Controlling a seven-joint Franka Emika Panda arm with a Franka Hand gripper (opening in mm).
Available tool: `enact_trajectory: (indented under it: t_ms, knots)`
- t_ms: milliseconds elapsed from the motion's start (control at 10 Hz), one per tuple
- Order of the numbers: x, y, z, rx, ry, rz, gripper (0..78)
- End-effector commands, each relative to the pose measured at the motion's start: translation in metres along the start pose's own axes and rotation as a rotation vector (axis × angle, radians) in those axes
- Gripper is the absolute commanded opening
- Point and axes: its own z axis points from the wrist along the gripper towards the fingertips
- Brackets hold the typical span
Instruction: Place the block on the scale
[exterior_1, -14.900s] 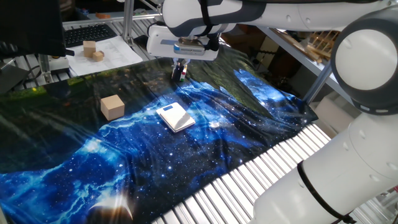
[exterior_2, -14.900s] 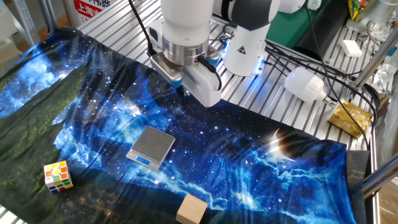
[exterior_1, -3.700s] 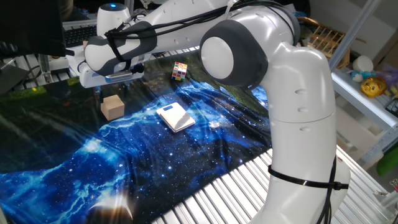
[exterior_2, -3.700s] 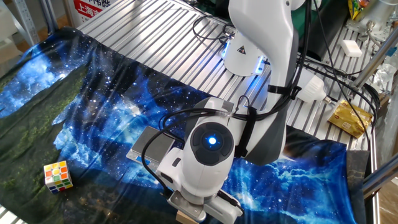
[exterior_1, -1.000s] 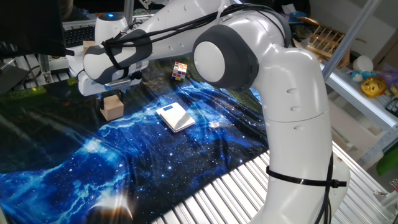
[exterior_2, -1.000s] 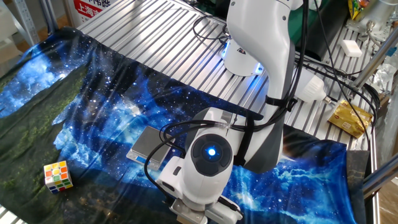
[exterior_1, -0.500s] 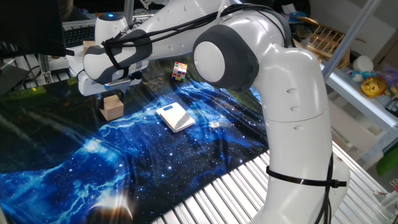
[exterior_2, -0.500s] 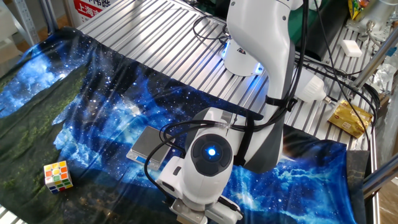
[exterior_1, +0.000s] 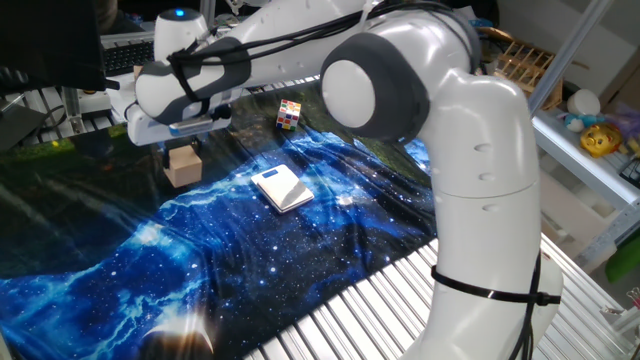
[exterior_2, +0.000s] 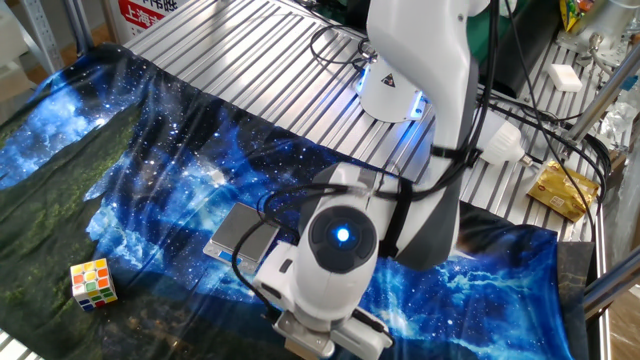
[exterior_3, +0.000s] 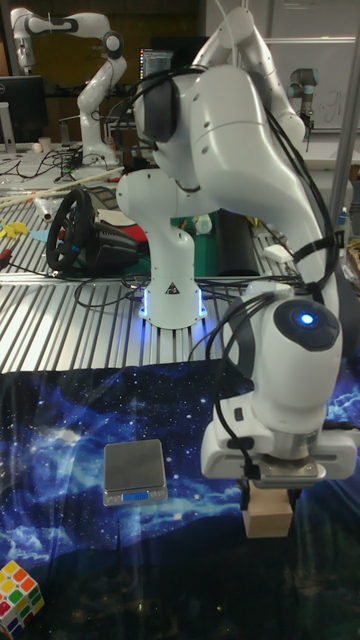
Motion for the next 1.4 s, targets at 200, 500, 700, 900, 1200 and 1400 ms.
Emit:
enact_trajectory:
  t_ms: [200, 500, 700, 900, 1200, 1400]
  knots:
    - [0.008, -0.018, -0.027, 0.012, 0.005, 0.024, 1.2]
    - [0.013, -0.032, -0.037, 0.015, 0.011, 0.023, 1.2]
    - [0.018, -0.042, -0.038, 0.012, 0.012, 0.023, 1.2]
    - [0.022, -0.049, -0.033, 0.011, 0.011, 0.043, 1.2]
    - [0.025, -0.056, -0.032, 0.010, 0.011, 0.054, 1.2]
    - [0.025, -0.060, -0.029, 0.011, 0.004, 0.045, 1.2]
